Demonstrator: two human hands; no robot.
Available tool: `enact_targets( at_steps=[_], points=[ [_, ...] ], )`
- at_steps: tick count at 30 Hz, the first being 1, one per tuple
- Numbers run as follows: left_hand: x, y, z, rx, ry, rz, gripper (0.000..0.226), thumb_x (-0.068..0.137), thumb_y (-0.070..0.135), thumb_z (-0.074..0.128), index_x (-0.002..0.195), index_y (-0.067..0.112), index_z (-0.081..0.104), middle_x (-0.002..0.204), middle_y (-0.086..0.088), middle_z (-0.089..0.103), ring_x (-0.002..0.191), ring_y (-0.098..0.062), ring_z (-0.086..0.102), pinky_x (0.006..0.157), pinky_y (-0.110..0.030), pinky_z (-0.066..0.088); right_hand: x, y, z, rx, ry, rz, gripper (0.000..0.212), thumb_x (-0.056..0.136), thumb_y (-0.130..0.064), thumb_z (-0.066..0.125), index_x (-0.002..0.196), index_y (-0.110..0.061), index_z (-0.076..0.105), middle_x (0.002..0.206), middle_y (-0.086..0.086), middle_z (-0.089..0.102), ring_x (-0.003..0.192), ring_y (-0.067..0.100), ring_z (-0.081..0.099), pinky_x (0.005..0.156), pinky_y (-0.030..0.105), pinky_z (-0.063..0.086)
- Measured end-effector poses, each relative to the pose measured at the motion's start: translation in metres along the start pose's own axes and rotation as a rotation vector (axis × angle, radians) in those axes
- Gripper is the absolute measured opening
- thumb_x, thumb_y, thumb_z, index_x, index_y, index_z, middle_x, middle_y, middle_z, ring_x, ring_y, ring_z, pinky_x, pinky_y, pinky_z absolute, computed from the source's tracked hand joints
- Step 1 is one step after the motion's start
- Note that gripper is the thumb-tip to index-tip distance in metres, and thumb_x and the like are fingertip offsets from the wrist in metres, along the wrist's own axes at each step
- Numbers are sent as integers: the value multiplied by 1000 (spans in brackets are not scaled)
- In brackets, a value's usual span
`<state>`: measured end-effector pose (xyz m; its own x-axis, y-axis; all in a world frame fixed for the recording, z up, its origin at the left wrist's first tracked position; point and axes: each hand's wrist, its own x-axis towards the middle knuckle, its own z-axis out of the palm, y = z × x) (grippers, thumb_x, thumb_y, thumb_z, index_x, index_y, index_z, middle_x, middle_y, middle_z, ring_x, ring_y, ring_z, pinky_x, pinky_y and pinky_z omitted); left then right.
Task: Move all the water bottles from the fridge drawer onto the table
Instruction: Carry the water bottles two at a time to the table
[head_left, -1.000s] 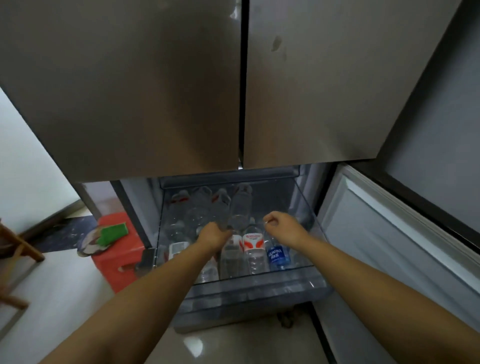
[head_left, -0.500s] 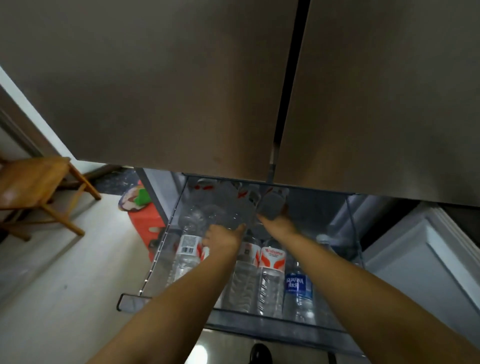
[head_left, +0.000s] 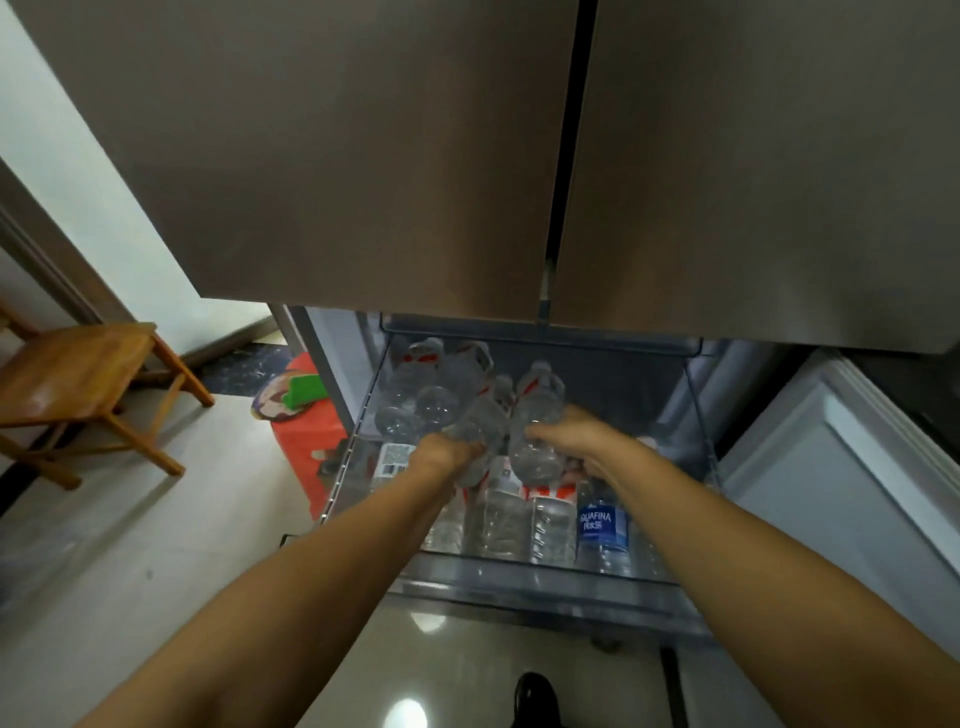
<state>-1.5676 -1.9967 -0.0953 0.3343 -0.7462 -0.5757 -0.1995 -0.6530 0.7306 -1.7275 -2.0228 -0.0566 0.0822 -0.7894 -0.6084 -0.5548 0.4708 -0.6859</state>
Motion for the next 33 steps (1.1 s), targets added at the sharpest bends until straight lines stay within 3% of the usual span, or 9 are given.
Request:
enact_targets(
  at_steps=[3,6,11,15,17,20,25,29,33],
  points=[
    [-20,-2,-15,58,-97,74,51,82,15,72,127,1,52,123,-20,60,104,-31,60,86,-33,49,-23,10,15,-51,38,6,44,87,-20,65,122,-7,44,93,6,55,78,19,57,58,26,48],
    [-40,2,-28,326,-191,123,52,87,22,66,131,3,46,127,-10,54,120,-29,52,94,-33,44,-36,22,27,-155,55,-8,74,82,-15,69,143,-7,28,129,14,50,114,30,54,80,31,51],
    [-61,0,-30,627,-265,294,30,94,18,52,122,7,53,128,-11,54,117,-28,52,106,-39,42,-50,29,31,-183,38,15,92,80,-15,72,149,-13,11,140,14,41,124,32,47,94,40,47],
    [-54,10,-40,663,-407,121,60,93,39,52,143,10,33,148,-16,35,134,-33,38,111,-44,35,-51,22,30,-238,-23,69,88,79,-18,73,147,-17,17,140,13,40,120,31,48,90,41,51],
    [-48,23,-43,625,-476,27,79,88,61,44,148,13,23,154,-16,26,138,-36,32,112,-47,33,-50,17,30,-254,-4,25,70,85,-19,67,143,-12,28,136,13,46,110,24,50,92,35,48],
    [-35,38,-26,445,-472,-1,76,89,63,41,142,9,34,147,-14,39,132,-35,42,104,-40,40,-36,13,28,-151,73,-1,51,92,-32,57,135,-9,41,123,11,58,91,18,55,77,30,49],
    [-14,49,3,322,-280,12,50,100,38,37,135,1,43,139,-18,47,128,-33,47,106,-37,38,1,19,33,-33,179,32,73,83,-50,62,136,-10,33,116,8,60,72,12,58,46,21,43],
    [0,49,11,377,-286,-9,39,95,25,52,127,5,44,126,-20,56,115,-34,58,100,-38,48,15,21,38,-67,150,37,95,74,-52,70,143,-7,21,123,9,57,89,18,59,51,23,45],
    [6,41,3,270,-312,-65,27,91,15,59,111,-2,54,110,-20,60,112,-37,59,97,-40,49,27,23,29,78,97,35,76,67,-35,77,130,-9,44,111,10,65,84,20,67,54,23,51]
  ],
)
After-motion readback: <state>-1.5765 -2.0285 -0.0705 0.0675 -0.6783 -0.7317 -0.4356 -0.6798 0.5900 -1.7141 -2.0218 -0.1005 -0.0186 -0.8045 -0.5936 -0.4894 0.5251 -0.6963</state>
